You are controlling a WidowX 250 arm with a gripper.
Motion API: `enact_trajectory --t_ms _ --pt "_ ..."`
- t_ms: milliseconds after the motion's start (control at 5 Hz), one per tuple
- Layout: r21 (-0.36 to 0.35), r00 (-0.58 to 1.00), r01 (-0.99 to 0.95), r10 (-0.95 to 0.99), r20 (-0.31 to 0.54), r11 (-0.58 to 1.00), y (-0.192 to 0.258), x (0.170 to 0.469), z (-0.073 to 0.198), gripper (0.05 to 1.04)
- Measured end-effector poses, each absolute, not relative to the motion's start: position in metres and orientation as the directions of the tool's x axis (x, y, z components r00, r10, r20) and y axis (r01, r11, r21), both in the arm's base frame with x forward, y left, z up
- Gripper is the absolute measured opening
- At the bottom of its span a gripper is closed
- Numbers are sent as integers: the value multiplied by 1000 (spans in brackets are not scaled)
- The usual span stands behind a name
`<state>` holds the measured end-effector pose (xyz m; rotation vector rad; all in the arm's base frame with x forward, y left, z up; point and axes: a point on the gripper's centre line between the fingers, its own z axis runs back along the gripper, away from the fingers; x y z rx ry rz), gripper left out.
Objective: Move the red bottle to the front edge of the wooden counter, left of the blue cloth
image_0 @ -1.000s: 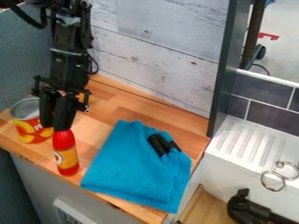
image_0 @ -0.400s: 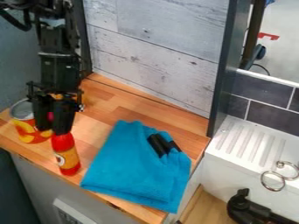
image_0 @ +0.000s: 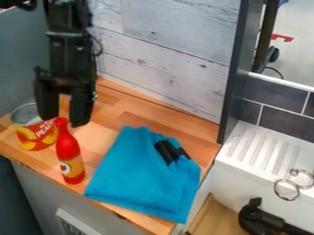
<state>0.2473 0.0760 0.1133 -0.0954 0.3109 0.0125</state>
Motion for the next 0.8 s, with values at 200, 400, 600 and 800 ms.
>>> enact_trajectory --t_ms 200,400,600,800 --pt "-75 965 -37 15 -264 997 78 261 133 1004" --pt "-39 979 -29 20 -201 999 86 276 152 1003" --pt "59 994 -47 52 -92 997 104 295 174 1003" --pt "79 997 -77 79 -25 994 133 305 170 1003"
